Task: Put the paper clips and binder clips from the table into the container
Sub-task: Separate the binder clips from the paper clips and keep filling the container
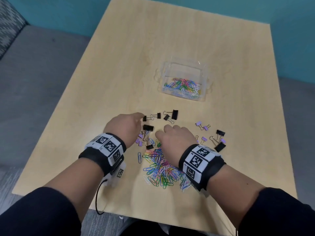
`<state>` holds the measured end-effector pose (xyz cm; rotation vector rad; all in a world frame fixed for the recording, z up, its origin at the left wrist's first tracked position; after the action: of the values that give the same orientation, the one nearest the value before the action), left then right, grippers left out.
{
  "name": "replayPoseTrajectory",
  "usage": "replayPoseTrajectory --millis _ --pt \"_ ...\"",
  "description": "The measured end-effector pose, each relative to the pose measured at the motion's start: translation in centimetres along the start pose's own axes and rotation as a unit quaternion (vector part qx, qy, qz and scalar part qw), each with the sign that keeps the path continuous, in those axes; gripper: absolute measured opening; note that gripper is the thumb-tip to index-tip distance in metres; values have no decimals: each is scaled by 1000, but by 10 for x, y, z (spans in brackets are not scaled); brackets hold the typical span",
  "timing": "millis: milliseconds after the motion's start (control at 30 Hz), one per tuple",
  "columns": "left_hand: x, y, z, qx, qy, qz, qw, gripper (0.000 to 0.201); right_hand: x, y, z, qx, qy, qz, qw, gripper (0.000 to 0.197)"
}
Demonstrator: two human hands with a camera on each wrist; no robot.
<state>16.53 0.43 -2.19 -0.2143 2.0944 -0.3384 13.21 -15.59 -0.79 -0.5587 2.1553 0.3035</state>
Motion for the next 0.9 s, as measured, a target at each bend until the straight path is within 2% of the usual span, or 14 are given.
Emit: replayPoseTrajectory --millis 100,200,333,467,533,667,733,900 --pt "1 18 -12 -31 -76 -73 994 20 1 -3 1 -4 -21 15 1000 40" --pt "13 26 -25 -12 -95 -71 993 19 -5 1 10 -47 -55 -13 997 58" --pt "24 33 -37 -38 -119 -92 988 14 -25 9 28 -89 -66 -64 992 51" --pt "29 37 -37 -24 -90 -98 991 43 -28 13 48 -114 -34 -134 984 33" --pt "28 37 -33 -5 -69 -87 994 48 -24 13 54 -125 -28 -161 979 32" --pt "24 35 -26 5 -45 -21 999 32 -23 8 55 -133 -27 -180 974 28" --pt "23 36 -25 5 -46 -22 999 24 -25 -2 52 -115 -35 -149 982 27" --pt "19 46 -31 15 -48 -200 979 21 -26 -32 46 -45 -21 -35 998 28"
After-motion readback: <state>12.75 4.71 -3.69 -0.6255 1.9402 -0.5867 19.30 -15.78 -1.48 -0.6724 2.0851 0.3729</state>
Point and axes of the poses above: each hand's wrist, its own z-axis towards the middle knuckle, its own x-axis out of the palm, y = z × x, the point moved 3 cm from there along z, towards the middle knuckle, and after that the axes turned 11 degrees about y, right-handed, at the moved point
